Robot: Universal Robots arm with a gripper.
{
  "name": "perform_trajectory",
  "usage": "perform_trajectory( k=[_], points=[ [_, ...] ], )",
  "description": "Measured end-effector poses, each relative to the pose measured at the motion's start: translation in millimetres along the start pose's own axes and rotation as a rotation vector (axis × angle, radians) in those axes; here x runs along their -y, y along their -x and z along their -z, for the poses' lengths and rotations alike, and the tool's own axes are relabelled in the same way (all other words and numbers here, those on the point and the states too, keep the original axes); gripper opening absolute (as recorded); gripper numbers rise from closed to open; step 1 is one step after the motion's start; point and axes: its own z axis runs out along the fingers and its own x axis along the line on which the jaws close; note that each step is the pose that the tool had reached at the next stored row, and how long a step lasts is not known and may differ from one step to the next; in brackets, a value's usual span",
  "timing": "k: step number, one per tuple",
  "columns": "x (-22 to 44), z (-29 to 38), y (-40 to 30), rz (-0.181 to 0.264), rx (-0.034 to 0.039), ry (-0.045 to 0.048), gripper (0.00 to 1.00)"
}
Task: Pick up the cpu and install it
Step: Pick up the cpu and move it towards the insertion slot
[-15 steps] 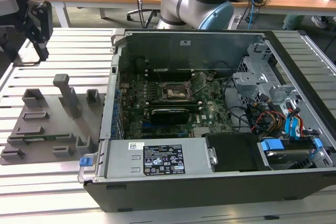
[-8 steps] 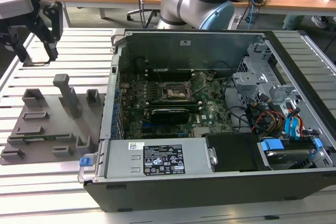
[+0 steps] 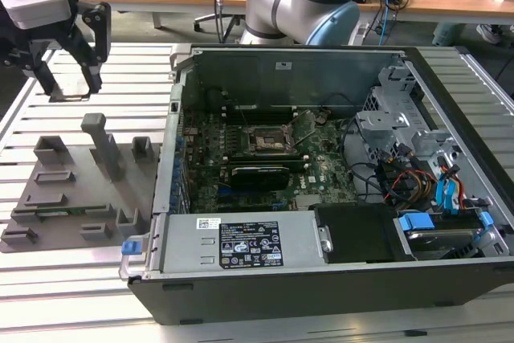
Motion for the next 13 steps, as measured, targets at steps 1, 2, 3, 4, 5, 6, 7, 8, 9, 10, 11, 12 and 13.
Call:
perform_trajectory(
  k=[1,2,3,4,5,6,7,8,9,10,11,12,13],
  points=[
    [0.2,-0.1,3.7,0.000,-0.0001,-0.0003,0.55],
    [0.3,-0.1,6.4,0.000,-0.0001,-0.0004,0.55],
    [0.4,-0.2,8.3,0.000,-0.0002,-0.0006,0.55],
    [0.5,-0.2,10.2,0.000,-0.0002,-0.0007,0.55],
    [0.6,-0.2,12.2,0.000,-0.0002,-0.0008,0.55],
    [0.7,-0.3,13.9,0.000,-0.0002,-0.0009,0.55],
    [0.8,-0.4,15.8,0.000,-0.0002,-0.0010,0.55],
    [0.8,-0.4,17.7,0.000,-0.0001,-0.0009,0.55],
    [1.0,-0.6,21.7,0.000,-0.0001,-0.0010,0.55],
    [1.1,-0.6,23.7,0.000,-0.0001,-0.0011,0.55],
    [1.2,-0.6,25.7,0.000,-0.0001,-0.0011,0.55],
    [1.3,-0.7,27.8,0.000,-0.0001,-0.0011,0.55],
    [1.4,-0.7,29.8,0.000,-0.0002,-0.0012,0.55]
  ],
)
